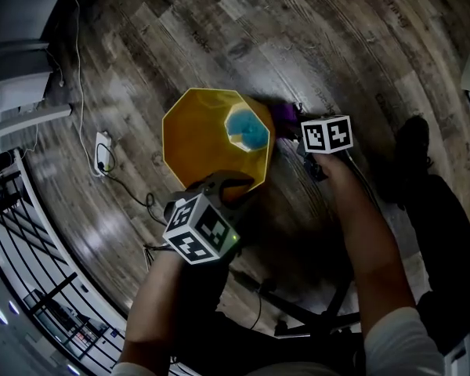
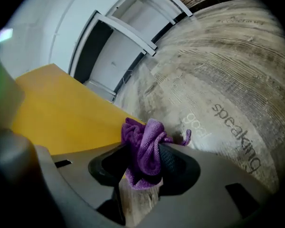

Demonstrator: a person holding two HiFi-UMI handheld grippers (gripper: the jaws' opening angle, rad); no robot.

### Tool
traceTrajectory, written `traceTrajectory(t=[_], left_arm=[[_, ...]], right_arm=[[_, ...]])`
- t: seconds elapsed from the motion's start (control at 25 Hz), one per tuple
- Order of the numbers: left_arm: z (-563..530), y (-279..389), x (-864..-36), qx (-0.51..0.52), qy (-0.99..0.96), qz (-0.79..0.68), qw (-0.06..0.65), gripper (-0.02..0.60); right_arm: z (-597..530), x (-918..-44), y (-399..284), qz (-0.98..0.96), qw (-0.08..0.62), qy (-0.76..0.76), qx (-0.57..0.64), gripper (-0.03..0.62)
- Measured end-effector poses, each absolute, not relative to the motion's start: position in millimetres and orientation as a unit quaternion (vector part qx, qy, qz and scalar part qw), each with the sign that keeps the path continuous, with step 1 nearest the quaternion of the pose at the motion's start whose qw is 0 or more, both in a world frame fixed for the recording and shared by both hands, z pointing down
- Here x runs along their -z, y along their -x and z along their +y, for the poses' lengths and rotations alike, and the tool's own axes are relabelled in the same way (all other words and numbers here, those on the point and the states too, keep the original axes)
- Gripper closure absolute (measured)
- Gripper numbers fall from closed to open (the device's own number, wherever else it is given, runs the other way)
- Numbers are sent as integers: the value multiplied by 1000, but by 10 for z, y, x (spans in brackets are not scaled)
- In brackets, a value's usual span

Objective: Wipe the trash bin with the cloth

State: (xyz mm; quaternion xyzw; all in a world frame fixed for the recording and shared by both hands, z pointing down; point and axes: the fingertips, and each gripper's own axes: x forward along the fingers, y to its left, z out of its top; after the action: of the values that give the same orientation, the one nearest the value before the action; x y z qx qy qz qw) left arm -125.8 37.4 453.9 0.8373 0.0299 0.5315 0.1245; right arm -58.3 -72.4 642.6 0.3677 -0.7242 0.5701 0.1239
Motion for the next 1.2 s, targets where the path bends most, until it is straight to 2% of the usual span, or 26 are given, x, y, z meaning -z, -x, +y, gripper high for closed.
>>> traceTrajectory(t=[0.2, 0.44, 0.76, 0.96, 1.08, 1.2], left_arm=[[383, 1217, -4542, -521, -840, 11, 150, 511], [320, 1169, -4570, -516, -841, -31, 163, 511], [197, 1065, -4562, -500, -831, -125, 209, 512], [171, 999, -4546, -490, -826, -155, 233, 512], [158, 1003, -4536, -485, -827, -157, 237, 512], [171, 1008, -4542, -487, -828, -151, 235, 512]], right_arm=[[-674, -6789, 614, -701, 206, -397, -555, 410], [-681, -6500, 433, -713, 226, -429, -507, 410], [-464, -5323, 36, -736, 54, -453, -500, 410], [-487, -4410, 169, -786, -43, -395, -474, 410], [-583, -3984, 346, -820, -70, -347, -450, 410], [-637, -3930, 459, -841, -53, -320, -433, 410]])
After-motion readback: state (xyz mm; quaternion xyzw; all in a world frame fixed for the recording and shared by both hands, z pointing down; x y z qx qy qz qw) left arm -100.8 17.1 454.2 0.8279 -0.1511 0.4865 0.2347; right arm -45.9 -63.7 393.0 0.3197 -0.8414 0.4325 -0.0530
